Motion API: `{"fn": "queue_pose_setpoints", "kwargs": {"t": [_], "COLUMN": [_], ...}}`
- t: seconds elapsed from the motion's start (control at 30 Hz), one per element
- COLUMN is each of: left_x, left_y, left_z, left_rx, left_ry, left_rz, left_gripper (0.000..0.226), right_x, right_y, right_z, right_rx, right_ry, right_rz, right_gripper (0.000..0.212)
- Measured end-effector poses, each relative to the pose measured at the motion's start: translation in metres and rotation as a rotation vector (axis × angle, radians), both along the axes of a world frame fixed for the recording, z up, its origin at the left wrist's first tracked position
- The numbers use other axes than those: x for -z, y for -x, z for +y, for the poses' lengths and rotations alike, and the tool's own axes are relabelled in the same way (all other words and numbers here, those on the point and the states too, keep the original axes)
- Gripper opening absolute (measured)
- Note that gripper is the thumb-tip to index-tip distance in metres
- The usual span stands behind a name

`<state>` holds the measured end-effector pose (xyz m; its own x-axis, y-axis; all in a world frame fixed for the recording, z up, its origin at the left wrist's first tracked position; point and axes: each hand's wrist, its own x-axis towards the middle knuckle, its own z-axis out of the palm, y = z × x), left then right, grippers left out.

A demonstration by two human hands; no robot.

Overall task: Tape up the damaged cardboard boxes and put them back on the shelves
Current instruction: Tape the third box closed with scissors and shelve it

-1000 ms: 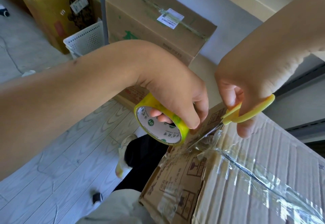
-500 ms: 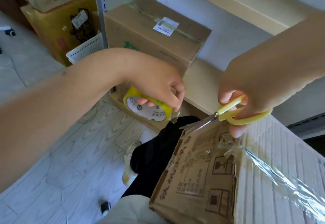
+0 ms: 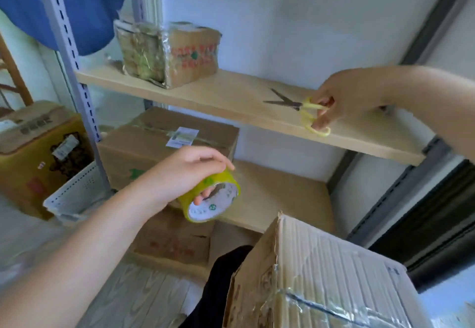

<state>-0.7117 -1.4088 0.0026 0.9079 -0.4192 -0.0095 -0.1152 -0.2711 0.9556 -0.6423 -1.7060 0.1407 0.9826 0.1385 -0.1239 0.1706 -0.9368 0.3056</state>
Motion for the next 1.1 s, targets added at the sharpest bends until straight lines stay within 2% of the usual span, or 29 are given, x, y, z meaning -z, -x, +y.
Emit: {"fn": "queue_pose_setpoints", "kwargs": {"t": [0.1, 0.2, 0.27, 0.37, 0.47, 0.5, 0.57, 0.63, 0.7, 0.73, 0.8, 0.83, 1.0, 1.1], "left_x": [-0.008, -0.011, -0.013, -0.015, -0.015, -0.014, -0.012, -0.010, -0.009, -0.009, -0.008, -0.007, 0.002, 0.015], "left_y": [-0.008, -0.017, -0.023, -0.029, -0.034, -0.035, -0.039, -0.043, -0.047, -0.048, -0.049, -0.048, -0.057, -0.065], "left_z": [-0.030, -0.058, -0.074, -0.091, -0.102, -0.105, -0.111, -0.115, -0.119, -0.120, -0.122, -0.123, -0.128, -0.137], "left_rx": [-0.041, -0.067, -0.091, -0.107, -0.106, -0.105, -0.096, -0.102, -0.113, -0.115, -0.112, -0.114, -0.119, -0.147], "left_ry": [0.114, 0.207, 0.268, 0.369, 0.411, 0.440, 0.514, 0.565, 0.566, 0.553, 0.537, 0.538, 0.473, 0.284], "left_rz": [0.042, 0.083, 0.104, 0.135, 0.143, 0.159, 0.202, 0.233, 0.225, 0.210, 0.178, 0.168, 0.181, 0.184], "left_gripper": [0.023, 0.025, 0.024, 0.022, 0.023, 0.024, 0.026, 0.028, 0.029, 0.029, 0.028, 0.028, 0.032, 0.034], "right_x": [0.000, 0.022, 0.042, 0.066, 0.071, 0.070, 0.069, 0.068, 0.075, 0.079, 0.084, 0.085, 0.082, 0.077], "right_y": [-0.010, -0.023, -0.031, -0.038, -0.032, -0.028, -0.012, 0.008, 0.020, 0.021, 0.016, 0.014, 0.000, -0.012], "right_z": [-0.026, -0.046, -0.054, -0.065, -0.057, -0.052, -0.034, -0.012, 0.005, 0.010, 0.014, 0.015, 0.017, 0.018], "right_rx": [0.088, 0.223, 0.312, 0.354, 0.316, 0.283, 0.193, 0.144, 0.113, 0.086, 0.040, 0.027, 0.005, -0.035], "right_ry": [-0.001, -0.174, -0.234, -0.326, -0.335, -0.347, -0.571, -0.847, -0.948, -0.970, -1.015, -1.018, -0.869, -0.816], "right_rz": [-0.184, -0.334, -0.352, -0.349, -0.452, -0.541, -0.621, -0.400, -0.161, -0.149, -0.252, -0.299, -0.412, -0.504], "right_gripper": [0.046, 0.032, 0.014, 0.025, 0.018, 0.025, 0.046, 0.062, 0.051, 0.039, 0.015, 0.012, 0.012, 0.010]}}
